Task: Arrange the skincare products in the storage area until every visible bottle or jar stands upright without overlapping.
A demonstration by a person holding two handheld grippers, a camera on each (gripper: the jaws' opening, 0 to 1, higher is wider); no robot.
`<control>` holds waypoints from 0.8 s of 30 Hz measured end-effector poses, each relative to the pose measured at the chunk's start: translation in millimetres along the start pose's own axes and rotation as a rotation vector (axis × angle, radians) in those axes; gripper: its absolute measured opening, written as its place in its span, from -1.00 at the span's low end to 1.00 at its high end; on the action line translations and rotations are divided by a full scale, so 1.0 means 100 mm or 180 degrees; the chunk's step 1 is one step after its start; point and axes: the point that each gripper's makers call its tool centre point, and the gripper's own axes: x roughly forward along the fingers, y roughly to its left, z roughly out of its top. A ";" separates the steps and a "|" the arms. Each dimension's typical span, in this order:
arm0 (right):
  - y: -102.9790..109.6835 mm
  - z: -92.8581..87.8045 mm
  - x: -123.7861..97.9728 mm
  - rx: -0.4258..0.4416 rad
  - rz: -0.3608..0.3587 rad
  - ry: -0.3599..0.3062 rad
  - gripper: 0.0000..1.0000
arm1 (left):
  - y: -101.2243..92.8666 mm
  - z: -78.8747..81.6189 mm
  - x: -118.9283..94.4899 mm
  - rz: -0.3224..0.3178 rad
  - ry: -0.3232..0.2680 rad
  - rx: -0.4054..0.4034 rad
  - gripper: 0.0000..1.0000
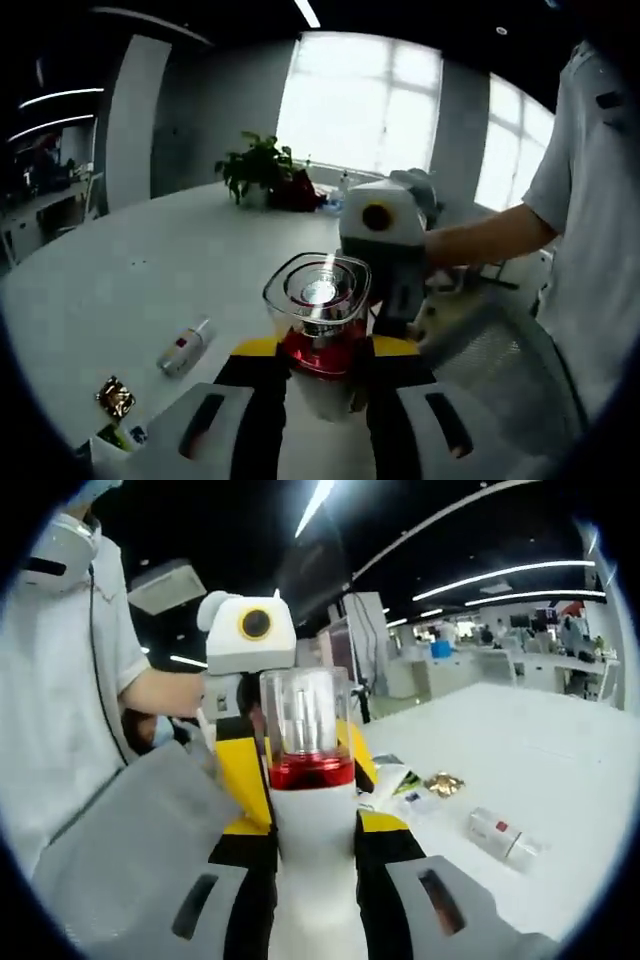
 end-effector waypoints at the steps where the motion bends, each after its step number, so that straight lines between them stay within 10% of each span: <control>1: -0.01 -0.01 0.00 -0.0010 -0.0003 0.0012 -0.42 | 0.00 -0.01 0.03 0.0000 0.0006 0.0006 -0.50; 24: -0.51 -0.50 -0.30 -0.0358 -0.0477 0.0245 -0.44 | 0.18 -0.15 0.65 -0.0009 0.0346 0.0181 -0.50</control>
